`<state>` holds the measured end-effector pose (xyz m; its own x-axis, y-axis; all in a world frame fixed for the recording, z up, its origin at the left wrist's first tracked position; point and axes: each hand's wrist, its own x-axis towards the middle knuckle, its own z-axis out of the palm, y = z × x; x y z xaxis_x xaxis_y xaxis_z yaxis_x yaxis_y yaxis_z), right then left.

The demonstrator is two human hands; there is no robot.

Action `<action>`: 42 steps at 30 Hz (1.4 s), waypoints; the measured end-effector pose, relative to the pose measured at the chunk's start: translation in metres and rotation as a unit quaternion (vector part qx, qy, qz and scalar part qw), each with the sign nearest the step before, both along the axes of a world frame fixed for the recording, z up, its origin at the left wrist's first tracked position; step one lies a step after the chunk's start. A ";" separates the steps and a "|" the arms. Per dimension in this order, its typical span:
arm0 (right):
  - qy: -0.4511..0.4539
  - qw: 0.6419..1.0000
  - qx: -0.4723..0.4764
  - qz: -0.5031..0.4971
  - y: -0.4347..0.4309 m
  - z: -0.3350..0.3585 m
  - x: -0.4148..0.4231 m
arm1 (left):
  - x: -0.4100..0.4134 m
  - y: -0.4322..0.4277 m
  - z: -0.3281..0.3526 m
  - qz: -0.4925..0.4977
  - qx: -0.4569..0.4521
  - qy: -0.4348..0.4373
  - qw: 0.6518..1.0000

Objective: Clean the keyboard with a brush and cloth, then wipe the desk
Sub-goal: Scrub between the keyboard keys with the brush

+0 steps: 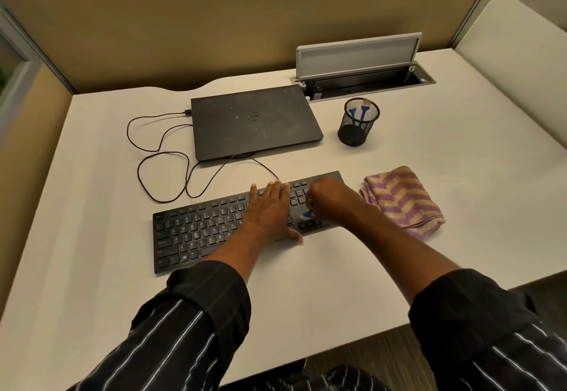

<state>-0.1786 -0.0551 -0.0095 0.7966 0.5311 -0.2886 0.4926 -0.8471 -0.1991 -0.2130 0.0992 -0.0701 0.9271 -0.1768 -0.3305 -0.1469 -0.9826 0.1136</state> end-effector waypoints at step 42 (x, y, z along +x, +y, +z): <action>0.008 0.999 0.019 -0.043 -0.026 -0.004 -0.015 | 0.000 0.000 0.002 -0.006 0.000 0.021 1.000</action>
<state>-0.1932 -0.0809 -0.0133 0.8351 0.4724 -0.2820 0.4155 -0.8775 -0.2394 -0.2130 0.0993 -0.0683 0.9101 -0.1882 -0.3692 -0.1544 -0.9808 0.1195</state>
